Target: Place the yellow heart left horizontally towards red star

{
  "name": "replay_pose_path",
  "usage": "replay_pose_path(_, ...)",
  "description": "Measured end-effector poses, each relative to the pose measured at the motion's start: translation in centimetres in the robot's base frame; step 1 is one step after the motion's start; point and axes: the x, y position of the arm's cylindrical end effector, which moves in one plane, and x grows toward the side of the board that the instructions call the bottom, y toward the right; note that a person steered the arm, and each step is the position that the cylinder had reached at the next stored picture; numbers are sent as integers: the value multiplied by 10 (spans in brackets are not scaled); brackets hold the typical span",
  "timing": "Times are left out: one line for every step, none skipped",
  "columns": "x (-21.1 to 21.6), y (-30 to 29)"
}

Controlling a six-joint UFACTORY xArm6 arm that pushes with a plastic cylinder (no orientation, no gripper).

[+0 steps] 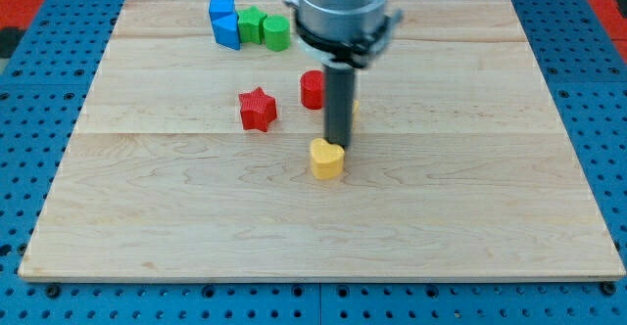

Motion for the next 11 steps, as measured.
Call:
replay_pose_path(24,47)
replay_pose_path(37,-1)
replay_pose_path(29,-45)
replay_pose_path(29,-4)
replay_pose_path(15,5)
replay_pose_path(-6,-46)
replay_pose_path(-25,-108)
replay_pose_path(-4,-152)
replay_pose_path(-3,-185)
replay_pose_path(-23,-212)
replay_pose_path(0,-209)
